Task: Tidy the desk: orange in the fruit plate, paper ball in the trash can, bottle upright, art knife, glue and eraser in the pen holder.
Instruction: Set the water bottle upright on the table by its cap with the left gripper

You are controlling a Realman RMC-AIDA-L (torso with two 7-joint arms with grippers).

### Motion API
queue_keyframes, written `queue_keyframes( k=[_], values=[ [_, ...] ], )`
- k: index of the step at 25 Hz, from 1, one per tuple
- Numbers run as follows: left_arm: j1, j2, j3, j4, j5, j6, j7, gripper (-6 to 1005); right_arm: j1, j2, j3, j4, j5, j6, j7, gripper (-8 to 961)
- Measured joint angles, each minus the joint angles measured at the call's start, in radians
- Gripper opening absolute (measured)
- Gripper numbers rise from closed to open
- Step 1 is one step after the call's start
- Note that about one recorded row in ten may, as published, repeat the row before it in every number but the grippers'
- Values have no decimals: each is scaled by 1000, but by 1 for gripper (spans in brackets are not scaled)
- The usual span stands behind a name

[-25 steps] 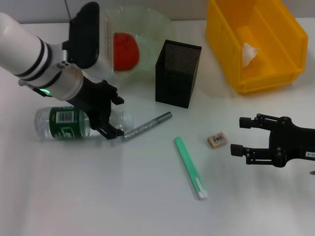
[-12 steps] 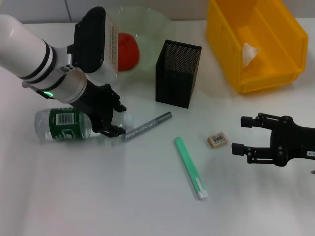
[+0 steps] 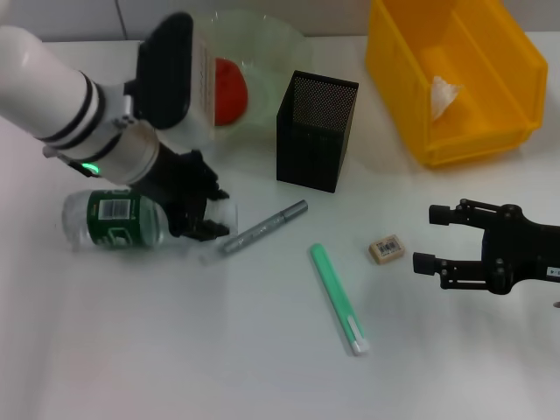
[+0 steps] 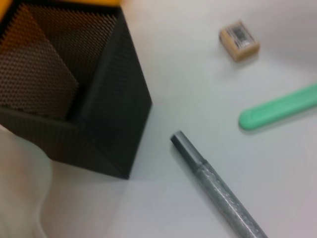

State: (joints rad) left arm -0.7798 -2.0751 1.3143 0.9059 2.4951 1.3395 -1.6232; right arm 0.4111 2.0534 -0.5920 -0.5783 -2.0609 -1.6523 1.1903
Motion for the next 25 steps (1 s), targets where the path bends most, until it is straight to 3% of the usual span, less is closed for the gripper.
queue_keyframes(
  k=[7, 11, 15, 16, 20, 21, 25],
  values=[
    [41, 7, -150, 90, -79, 58, 8, 437, 0, 0, 0, 0, 0, -6, 0, 836],
    [46, 13, -315, 77, -140, 92, 22, 438, 0, 1, 0, 1, 1, -8, -1, 836],
    [47, 14, -344, 75, -146, 99, 28, 440, 0, 1, 0, 1, 1, -9, -1, 836],
    [52, 14, -389, 74, -160, 110, 35, 441, 0, 1, 0, 0, 1, -10, -1, 836],
    [52, 14, -389, 74, -160, 110, 35, 442, 0, 1, -1, 0, 1, -10, -1, 836],
    [75, 16, -454, 72, -202, 119, 41, 443, 0, 1, -3, 0, 1, -11, 0, 836],
    [113, 17, -492, 69, -262, 118, 52, 444, 0, 1, -5, 0, 1, -11, 0, 836]
  ],
)
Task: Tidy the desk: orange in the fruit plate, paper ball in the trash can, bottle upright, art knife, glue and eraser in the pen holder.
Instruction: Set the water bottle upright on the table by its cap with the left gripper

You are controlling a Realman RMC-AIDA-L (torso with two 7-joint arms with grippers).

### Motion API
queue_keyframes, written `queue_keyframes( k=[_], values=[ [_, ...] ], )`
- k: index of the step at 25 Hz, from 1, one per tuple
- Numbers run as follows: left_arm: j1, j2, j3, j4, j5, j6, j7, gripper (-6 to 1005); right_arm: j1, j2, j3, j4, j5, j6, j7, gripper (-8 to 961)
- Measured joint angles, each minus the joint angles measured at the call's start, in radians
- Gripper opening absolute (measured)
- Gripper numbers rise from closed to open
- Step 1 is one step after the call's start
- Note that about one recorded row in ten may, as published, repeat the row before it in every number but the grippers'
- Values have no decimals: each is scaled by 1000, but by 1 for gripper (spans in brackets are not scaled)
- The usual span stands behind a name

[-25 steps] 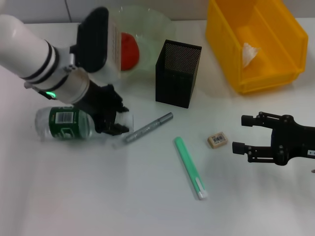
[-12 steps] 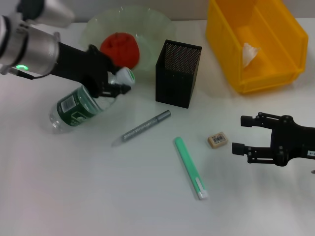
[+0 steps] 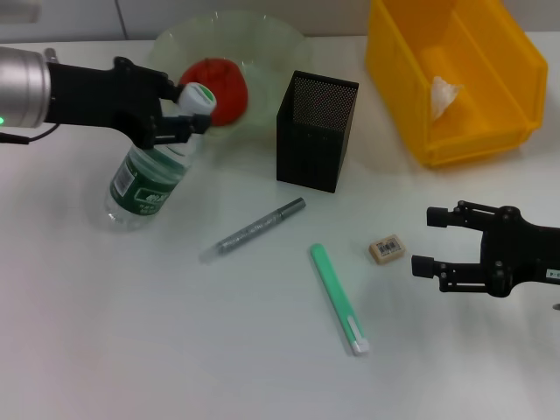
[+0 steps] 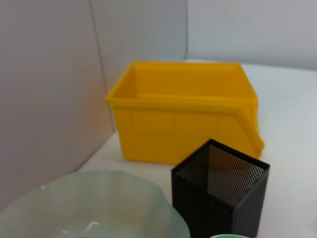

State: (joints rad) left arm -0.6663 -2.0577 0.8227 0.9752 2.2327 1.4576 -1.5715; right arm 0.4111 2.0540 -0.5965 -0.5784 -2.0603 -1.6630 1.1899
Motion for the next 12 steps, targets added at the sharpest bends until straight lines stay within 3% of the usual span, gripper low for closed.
queue_keyframes(
  k=[3, 4, 8, 9, 10, 12],
  values=[
    [0, 0, 0, 0, 0, 0, 0, 446, 2, 0, -2, 0, 0, 0, 0, 836],
    [41, 20, -12, 0, -81, 2, 2, 446, 3, 0, -2, 0, 0, 0, 2, 836],
    [60, 29, -12, -1, -118, 2, 3, 448, 8, 0, -3, 0, 0, 0, 9, 835],
    [69, 35, -13, -8, -142, 0, 7, 448, 8, 0, -3, 0, 0, 0, 9, 835],
    [87, 56, -24, -56, -209, -4, 32, 449, 9, 0, -3, 0, 0, 0, 9, 835],
    [89, 61, -32, -77, -224, -3, 42, 449, 11, 0, -3, -1, 0, 0, 11, 835]
  ],
)
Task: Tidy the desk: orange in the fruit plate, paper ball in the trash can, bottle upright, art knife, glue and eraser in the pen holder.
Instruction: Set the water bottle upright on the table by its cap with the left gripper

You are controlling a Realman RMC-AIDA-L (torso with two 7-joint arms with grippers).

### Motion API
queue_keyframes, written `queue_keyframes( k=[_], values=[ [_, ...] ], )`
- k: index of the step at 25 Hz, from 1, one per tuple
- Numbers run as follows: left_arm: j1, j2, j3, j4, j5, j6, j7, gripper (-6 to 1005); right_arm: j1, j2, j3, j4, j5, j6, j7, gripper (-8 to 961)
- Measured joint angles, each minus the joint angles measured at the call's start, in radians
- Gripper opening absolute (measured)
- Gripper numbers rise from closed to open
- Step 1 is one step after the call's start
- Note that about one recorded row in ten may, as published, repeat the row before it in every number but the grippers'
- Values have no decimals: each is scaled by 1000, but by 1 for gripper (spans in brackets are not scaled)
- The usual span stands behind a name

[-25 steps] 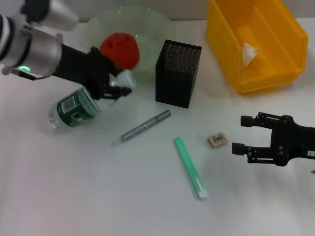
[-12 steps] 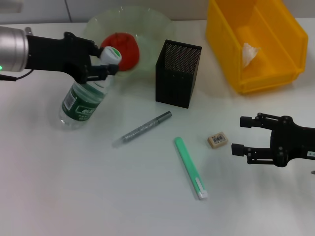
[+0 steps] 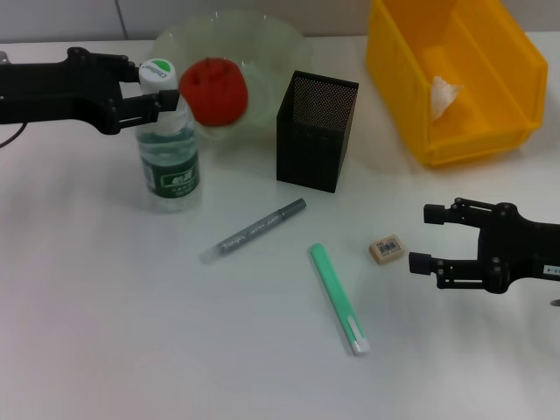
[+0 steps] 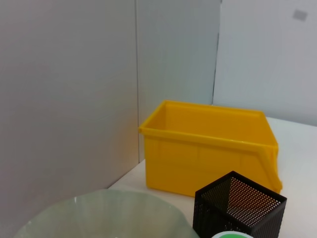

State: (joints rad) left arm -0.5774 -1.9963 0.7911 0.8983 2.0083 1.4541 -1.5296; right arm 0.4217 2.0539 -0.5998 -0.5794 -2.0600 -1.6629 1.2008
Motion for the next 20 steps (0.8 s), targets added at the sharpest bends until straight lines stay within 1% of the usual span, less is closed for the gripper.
queue_keyframes(
  k=[2, 3, 4, 6, 7, 8, 9, 10, 13, 14, 20],
  values=[
    [0, 0, 0, 0, 0, 0, 0, 450, 1, 0, 0, -1, 0, 0, 2, 835],
    [2, 5, -33, -52, -15, 1, 42, 451, 2, 0, 0, -1, 0, 0, 3, 835],
    [2, 1, -55, -67, -19, 0, 69, 451, 2, 0, 1, -1, 0, 0, 5, 835],
    [2, 1, -55, -67, -19, 0, 69, 452, 3, 0, 1, -3, 0, 0, 7, 835],
    [3, -4, -67, -73, -22, 0, 87, 452, 3, 0, 1, -7, 0, 0, 12, 835],
    [3, -4, -67, -73, -22, 0, 87, 453, 3, 0, 1, -7, 0, 0, 12, 835],
    [17, -21, -90, -76, -55, -3, 147, 453, 3, 0, 0, -9, 0, 0, 15, 835],
    [20, -25, -94, -77, -68, -6, 160, 454, 3, 0, 0, -9, 0, 0, 15, 835],
    [20, -25, -94, -77, -68, -6, 160, 455, 3, 0, 1, -10, 0, -1, 15, 835],
    [25, -28, -102, -91, -92, -23, 179, 455, 3, 0, 2, -10, 0, -1, 15, 835],
    [25, -28, -110, -143, -130, -76, 194, 458, 3, 0, 5, -10, 0, -2, 15, 835]
  ],
)
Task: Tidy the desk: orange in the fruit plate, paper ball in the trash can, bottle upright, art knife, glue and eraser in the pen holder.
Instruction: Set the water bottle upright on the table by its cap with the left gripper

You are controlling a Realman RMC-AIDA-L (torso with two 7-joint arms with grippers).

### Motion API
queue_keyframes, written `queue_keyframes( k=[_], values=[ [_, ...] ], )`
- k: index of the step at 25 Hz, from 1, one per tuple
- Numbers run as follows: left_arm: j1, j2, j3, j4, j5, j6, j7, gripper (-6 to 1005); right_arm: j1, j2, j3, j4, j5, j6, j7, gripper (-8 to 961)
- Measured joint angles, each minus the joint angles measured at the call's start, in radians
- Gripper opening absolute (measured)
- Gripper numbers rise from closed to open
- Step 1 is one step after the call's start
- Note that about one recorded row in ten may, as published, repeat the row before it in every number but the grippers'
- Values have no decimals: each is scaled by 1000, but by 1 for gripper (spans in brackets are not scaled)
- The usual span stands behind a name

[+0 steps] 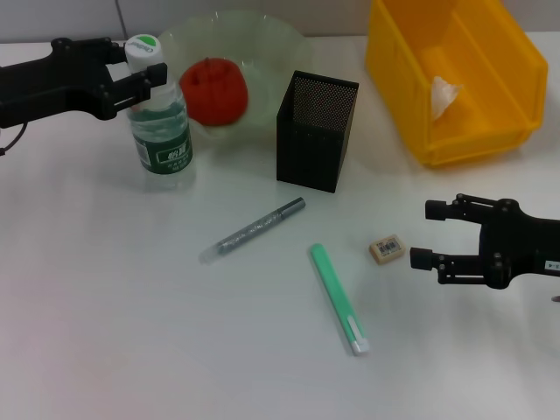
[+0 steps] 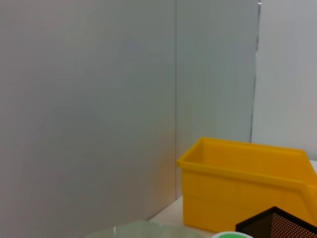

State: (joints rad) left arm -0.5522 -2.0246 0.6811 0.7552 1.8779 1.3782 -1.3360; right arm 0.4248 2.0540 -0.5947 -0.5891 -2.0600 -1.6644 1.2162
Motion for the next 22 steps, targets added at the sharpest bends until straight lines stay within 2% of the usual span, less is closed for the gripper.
queue_keyframes(
  k=[22],
  values=[
    [12, -24, -11, -42, -31, -53, 35, 467, -3, 0, -1, 0, -1, 0, 0, 834]
  ],
)
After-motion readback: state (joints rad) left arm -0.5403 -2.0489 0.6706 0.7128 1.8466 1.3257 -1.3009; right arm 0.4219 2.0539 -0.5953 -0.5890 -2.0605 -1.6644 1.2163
